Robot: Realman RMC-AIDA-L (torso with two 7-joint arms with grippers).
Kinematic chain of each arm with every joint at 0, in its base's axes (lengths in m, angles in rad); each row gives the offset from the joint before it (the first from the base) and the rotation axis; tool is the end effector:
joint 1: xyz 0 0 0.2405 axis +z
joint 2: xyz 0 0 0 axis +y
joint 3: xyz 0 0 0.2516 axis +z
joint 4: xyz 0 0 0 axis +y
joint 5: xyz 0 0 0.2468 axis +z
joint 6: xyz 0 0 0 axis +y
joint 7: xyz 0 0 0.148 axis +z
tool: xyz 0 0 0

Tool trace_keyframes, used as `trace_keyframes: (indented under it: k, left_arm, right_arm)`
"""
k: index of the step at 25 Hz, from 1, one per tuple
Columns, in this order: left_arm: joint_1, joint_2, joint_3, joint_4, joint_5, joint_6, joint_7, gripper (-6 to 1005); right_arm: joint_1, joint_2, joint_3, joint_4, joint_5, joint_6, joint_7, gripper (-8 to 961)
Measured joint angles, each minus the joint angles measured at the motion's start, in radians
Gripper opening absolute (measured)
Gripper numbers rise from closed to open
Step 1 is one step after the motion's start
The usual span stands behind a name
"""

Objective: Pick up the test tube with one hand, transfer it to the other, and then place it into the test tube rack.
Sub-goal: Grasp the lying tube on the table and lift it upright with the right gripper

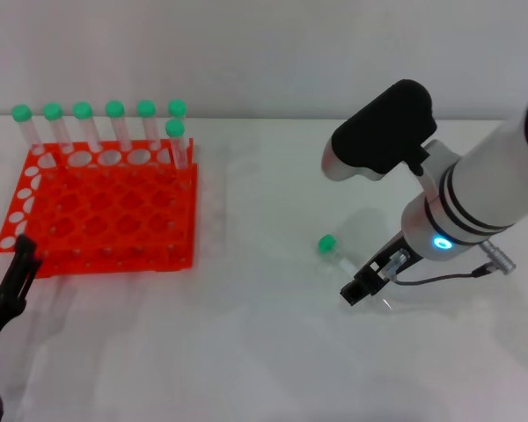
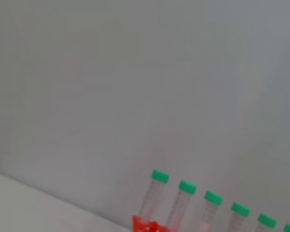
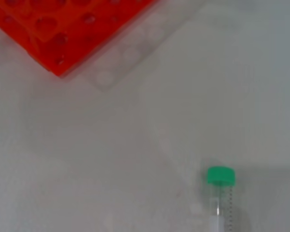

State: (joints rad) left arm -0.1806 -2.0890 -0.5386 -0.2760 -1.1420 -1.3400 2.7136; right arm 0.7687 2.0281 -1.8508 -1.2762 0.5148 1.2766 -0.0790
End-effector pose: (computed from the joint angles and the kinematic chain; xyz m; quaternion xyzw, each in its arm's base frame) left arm -0.3759 0.2529 -0.0514 -0.5924 -0.3839 -0.4156 0.5735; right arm 0.1022 0.3949 -0.0798 -0.9000 0.3036 -0.1866 0.2511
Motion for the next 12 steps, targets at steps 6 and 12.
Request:
trace_keyframes:
  k: [6, 12]
  left_arm:
    - [0.027, 0.000, -0.004, 0.000, -0.002, -0.001, -0.003, 830]
    - [0.036, 0.000, -0.003, 0.008, -0.003, -0.009, -0.048, 828]
  right_arm:
    - [0.040, 0.000, -0.020, 0.056, 0.007, -0.014, 0.002, 830]
    - [0.079, 0.000, -0.047, 0.115, 0.021, -0.029, 0.003, 634]
